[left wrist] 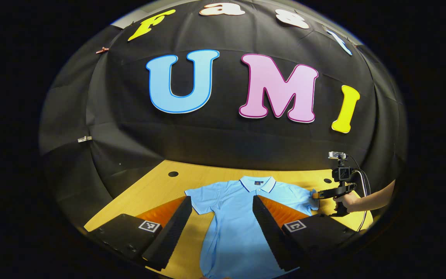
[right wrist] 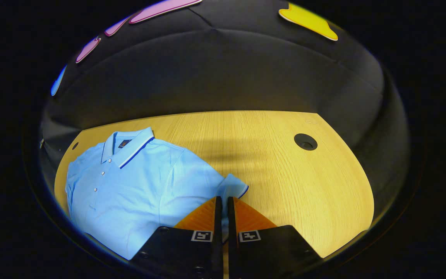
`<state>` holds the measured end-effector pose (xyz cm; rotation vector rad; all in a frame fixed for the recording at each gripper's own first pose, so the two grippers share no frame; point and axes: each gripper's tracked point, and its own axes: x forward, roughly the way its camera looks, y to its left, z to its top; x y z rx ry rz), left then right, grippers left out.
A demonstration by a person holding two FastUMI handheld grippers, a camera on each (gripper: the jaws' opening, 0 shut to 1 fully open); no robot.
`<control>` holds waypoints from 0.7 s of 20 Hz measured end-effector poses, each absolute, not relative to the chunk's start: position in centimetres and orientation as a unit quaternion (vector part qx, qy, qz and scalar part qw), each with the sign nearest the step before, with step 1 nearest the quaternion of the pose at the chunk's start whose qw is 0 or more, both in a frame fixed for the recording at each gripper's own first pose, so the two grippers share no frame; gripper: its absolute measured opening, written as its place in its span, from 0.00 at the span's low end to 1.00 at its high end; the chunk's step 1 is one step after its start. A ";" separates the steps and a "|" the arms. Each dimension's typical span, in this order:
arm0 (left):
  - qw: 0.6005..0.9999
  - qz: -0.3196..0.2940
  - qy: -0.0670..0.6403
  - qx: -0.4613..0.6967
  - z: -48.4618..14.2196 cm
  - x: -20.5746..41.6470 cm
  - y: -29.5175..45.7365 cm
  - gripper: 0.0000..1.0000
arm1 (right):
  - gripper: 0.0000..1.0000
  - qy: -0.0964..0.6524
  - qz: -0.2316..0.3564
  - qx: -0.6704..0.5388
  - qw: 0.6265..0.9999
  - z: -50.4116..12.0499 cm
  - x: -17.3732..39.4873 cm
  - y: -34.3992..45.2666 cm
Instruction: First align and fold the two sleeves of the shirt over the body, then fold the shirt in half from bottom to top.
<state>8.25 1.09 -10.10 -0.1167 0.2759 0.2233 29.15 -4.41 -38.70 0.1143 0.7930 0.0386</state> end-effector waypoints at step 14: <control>0.981 0.132 0.133 -0.051 -10.4 7.3 3.1 1.00 | 0.10 0.322 0.126 -0.043 0.937 -31.1 31.9 7.2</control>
